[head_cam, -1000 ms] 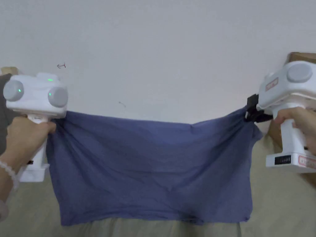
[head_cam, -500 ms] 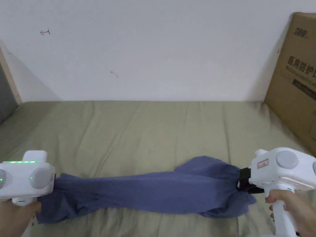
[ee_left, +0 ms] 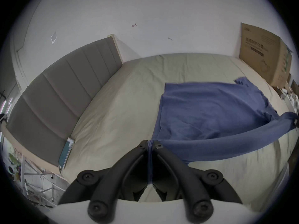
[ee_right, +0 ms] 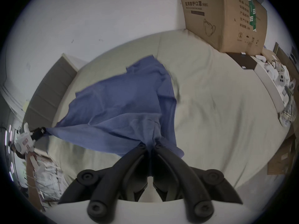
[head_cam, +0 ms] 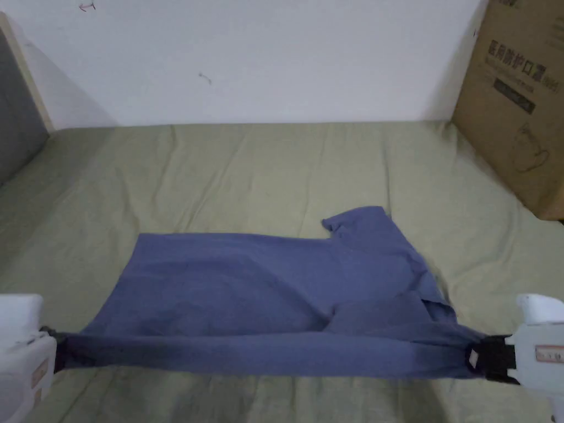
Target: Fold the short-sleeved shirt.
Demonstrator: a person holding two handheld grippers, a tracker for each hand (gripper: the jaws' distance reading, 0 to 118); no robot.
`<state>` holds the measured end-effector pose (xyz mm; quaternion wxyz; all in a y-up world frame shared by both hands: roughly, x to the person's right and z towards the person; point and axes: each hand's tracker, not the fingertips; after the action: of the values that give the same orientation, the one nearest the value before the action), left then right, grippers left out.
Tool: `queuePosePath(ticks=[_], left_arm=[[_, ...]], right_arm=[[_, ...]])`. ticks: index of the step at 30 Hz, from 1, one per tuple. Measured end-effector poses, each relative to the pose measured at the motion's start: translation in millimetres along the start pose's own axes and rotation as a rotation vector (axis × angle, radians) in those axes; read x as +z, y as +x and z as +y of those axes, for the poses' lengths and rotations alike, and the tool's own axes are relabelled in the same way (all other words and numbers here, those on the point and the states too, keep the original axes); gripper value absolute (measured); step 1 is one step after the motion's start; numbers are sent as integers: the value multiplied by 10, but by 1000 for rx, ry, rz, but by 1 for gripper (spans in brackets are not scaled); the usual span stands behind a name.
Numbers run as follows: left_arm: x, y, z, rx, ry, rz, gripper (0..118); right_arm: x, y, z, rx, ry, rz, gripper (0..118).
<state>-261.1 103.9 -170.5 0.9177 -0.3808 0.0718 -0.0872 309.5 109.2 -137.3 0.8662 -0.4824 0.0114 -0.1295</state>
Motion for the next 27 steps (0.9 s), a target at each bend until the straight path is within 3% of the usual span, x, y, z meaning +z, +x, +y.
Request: queuePosePath(ticks=[4,10,11,12,14,15,18,22,23,24,25,26,27], left_arm=[[11,-53,-556,37,-90,-11,2],[52,-65,-930,-7,-93,7,7],[66,-68,-948,-9,-92,1,16],[97,-47,-939,-12,-95,-4,39],[108,-60,-946,-14,-116,1,82],[122,-87,-952,-7,-126,-8,92],[238,-150,-949,75,-119,-83,98],[423,-168,-880,92,-90,-105,93],[463,-160,-865,89,-84,-108,81],[518,-124,-864,92,-72,-114,48],[515,-109,-867,94,-72,-117,16],[486,-95,-870,100,-82,-121,0],[493,-94,-894,119,-80,-123,0]], right_arm=[[-75,93,-545,-85,-78,-10,3],[-200,78,-955,-42,-106,-39,3],[-218,81,-962,-28,-88,-44,6],[-223,70,-957,-15,-73,-70,23],[-194,-9,-950,-3,-54,-169,71],[-185,-37,-957,18,-52,-196,80],[-94,-43,-962,60,-22,-198,81],[77,-87,-940,17,39,-114,79],[116,-117,-931,11,57,-97,77],[146,-150,-927,10,69,-94,62],[167,-191,-925,19,89,-94,34],[161,-222,-925,13,108,-108,3],[147,-223,-922,4,99,-106,2]])
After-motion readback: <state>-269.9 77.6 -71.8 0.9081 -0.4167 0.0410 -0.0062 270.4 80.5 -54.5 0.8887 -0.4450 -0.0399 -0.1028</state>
